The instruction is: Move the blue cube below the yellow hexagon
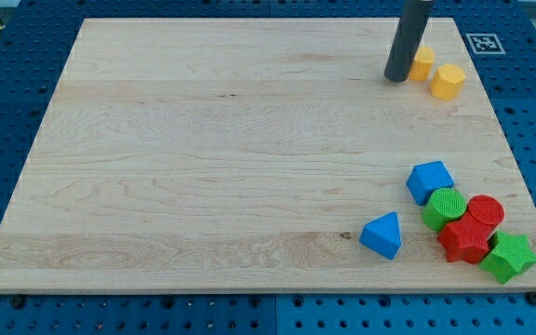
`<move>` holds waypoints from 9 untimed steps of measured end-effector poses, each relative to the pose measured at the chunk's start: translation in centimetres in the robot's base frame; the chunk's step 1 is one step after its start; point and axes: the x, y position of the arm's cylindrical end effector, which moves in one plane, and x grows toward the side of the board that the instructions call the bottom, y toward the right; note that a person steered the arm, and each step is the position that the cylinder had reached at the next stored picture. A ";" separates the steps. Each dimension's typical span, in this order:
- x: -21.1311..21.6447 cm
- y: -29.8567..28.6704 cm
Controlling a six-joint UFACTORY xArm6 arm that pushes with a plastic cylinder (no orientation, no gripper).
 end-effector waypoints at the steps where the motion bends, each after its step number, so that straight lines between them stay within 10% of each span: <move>1: -1.1 1.3; 3: -0.5 -0.9; 6: 17.2 -7.0; 9: 23.6 -3.7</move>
